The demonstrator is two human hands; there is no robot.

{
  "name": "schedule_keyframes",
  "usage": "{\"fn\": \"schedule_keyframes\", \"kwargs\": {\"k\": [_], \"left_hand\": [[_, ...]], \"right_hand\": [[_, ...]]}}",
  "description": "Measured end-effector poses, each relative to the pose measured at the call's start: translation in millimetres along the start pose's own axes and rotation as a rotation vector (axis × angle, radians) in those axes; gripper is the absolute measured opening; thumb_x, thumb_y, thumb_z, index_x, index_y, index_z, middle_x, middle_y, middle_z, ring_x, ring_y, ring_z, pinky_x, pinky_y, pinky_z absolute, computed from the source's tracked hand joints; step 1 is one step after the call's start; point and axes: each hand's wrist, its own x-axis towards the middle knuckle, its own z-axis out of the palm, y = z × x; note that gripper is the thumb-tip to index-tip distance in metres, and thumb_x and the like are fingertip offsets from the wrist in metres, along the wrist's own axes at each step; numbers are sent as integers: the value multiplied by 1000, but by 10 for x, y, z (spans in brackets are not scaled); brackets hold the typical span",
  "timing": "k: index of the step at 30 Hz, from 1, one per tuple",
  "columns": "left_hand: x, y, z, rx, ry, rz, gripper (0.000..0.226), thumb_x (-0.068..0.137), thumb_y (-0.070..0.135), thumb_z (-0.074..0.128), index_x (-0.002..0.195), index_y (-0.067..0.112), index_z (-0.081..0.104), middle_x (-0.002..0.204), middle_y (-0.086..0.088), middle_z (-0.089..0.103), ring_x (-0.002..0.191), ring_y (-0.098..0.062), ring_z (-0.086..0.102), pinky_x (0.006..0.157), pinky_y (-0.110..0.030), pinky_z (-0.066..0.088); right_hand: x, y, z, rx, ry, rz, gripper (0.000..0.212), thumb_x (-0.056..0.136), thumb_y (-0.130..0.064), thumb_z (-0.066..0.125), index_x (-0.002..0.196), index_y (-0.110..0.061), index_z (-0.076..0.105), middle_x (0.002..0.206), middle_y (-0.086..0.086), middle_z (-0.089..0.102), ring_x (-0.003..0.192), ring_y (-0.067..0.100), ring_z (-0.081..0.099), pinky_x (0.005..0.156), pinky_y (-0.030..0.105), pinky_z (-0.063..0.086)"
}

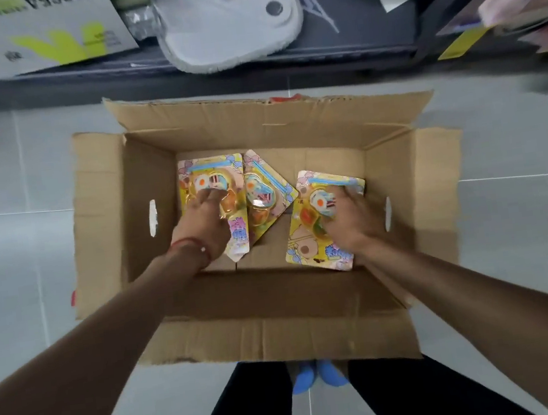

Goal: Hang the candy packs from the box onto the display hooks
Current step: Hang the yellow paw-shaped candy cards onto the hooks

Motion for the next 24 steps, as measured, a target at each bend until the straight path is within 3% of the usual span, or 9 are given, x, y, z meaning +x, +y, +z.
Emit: {"fn": "schedule_keyframes", "kwargs": {"k": [4,10,13,16,19,24], "left_hand": [[667,-160,38,83,34,47,74,90,11,61,156,11,30,158,-12,32,147,-36,28,120,-45,29],[1216,-271,58,202,32,40,90,86,42,69,159,13,24,163,-12,28,150,-32,25,121,-46,27],[1219,-293,96,206,30,31,90,83,44,71,157,18,28,159,-10,32,147,-32,31,121,-51,24],[1149,-309,71,287,43,12,78,79,41,72,147,20,41,147,-10,44,139,-34,38,116,-57,24],[994,-282,-10,344,-37,10,84,76,38,80,149,27,41,149,-7,42,139,-33,35,112,-58,27],[528,-141,-183,366,-97,39,75,80,43,80,146,25,48,139,-10,50,133,-33,42,105,-48,42]], "right_hand": [[508,85,218,-179,35,-96,91,90,-44,68,160,-13,18,167,8,18,154,28,14,124,47,19],[733,206,380,-216,81,-107,97,87,-27,71,162,-15,10,168,9,12,157,30,3,124,56,14],[701,236,409,-236,110,-99,96,87,-31,71,161,-18,12,163,8,22,154,29,13,122,57,19],[707,213,345,-307,157,-58,94,82,-37,75,158,-24,20,146,8,38,137,29,33,113,53,28],[672,116,211,-442,112,-42,88,75,-45,80,149,-27,35,137,8,40,128,29,34,106,49,26],[219,-61,-28,-383,62,-88,60,82,-41,76,134,-21,51,135,5,43,129,27,41,99,42,37]]}}
